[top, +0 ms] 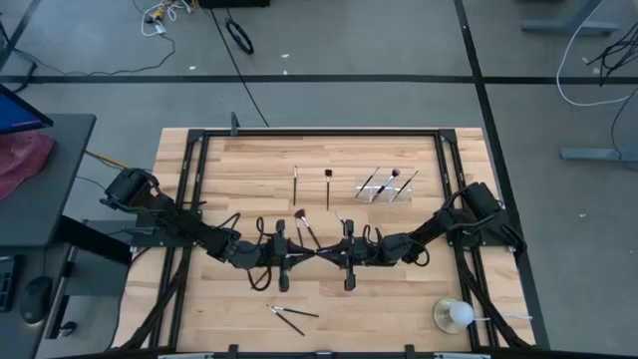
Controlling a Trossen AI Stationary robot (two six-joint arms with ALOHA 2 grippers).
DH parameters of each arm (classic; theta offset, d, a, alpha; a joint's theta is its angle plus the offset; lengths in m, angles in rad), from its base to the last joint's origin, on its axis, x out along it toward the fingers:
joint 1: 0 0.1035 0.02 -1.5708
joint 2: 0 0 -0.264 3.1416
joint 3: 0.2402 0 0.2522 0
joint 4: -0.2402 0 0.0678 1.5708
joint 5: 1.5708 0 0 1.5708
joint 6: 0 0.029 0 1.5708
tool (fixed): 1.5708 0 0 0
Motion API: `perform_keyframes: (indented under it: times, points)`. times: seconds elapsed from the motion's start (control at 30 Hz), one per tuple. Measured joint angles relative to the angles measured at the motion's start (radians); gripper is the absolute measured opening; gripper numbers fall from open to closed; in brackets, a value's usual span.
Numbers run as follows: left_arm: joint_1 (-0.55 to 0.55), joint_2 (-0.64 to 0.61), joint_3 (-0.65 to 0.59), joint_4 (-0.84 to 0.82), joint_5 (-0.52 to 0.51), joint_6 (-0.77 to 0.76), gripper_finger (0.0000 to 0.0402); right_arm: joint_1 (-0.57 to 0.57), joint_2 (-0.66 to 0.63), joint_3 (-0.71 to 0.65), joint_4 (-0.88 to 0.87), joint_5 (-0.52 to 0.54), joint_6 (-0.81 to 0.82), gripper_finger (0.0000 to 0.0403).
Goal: Put items in baskets/containers
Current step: Put the black liner brush into the transparent organizer
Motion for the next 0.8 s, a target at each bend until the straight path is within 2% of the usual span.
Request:
perform_keyframes:
  times: [0.07,0.13,0.27,0.4,0.5,0.57,0.67,0.8]
  points:
    - [0.002,0.000,0.000,-0.005,-0.012,-0.001,0.0059,0.010,-0.047,-0.010,-0.075,0.044,0.002,0.0020]
    - [0.002,0.000,0.000,-0.023,-0.016,-0.003,0.0084,0.030,-0.142,-0.027,-0.234,0.115,-0.005,0.0012]
    - [0.004,0.000,0.000,-0.085,-0.022,-0.041,0.0140,0.080,-0.424,-0.032,-0.761,0.299,0.044,0.0008]
    - [0.003,0.026,0.001,-0.107,-0.072,-0.082,0.0183,0.095,-0.712,0.022,-1.385,0.408,0.278,0.0010]
    - [0.007,0.058,0.001,-0.102,-0.097,-0.112,0.0201,0.065,-0.883,0.069,-1.803,0.422,0.514,0.0010]
    - [0.008,0.080,0.001,-0.106,-0.100,-0.137,0.0206,0.039,-0.974,0.088,-2.021,0.424,0.630,0.0010]
    - [0.010,0.117,0.001,-0.083,-0.100,-0.165,0.0208,-0.008,-1.089,0.089,-2.245,0.425,0.763,0.0010]
    - [0.010,0.156,0.001,-0.046,-0.105,-0.185,0.0208,-0.082,-1.178,0.074,-2.393,0.440,0.868,0.0010]
